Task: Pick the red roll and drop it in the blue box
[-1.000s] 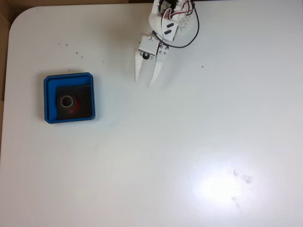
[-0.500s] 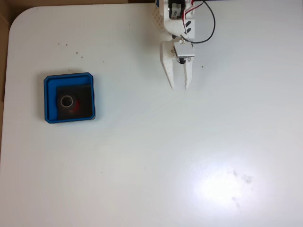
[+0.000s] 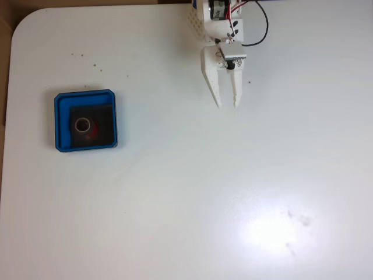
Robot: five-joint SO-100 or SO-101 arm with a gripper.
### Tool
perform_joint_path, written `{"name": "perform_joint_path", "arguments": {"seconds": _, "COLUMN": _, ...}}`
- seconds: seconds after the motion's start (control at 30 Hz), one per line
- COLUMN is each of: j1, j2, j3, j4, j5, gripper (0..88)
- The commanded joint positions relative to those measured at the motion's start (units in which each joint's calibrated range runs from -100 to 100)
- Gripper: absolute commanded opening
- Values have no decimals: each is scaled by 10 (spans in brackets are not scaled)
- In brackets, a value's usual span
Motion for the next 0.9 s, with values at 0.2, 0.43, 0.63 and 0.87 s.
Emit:
{"name": "perform_joint_path", "arguments": {"seconds": 0.2, "j1": -5, "j2": -8, "j3": 9, "j4": -14, "j5": -1, "gripper": 33}}
{"name": "perform_joint_path", "arguments": {"seconds": 0.43, "j1": 0, "j2": -8, "j3": 9, "j4": -14, "j5": -2, "gripper": 16}}
{"name": "perform_joint_path", "arguments": {"seconds": 0.63, "j1": -1, "j2": -7, "j3": 9, "j4": -14, "j5": -1, "gripper": 18}}
{"name": "perform_joint_path", "arguments": {"seconds": 0.87, "j1": -1, "j2": -6, "j3": 9, "j4": -14, "j5": -1, "gripper": 18}}
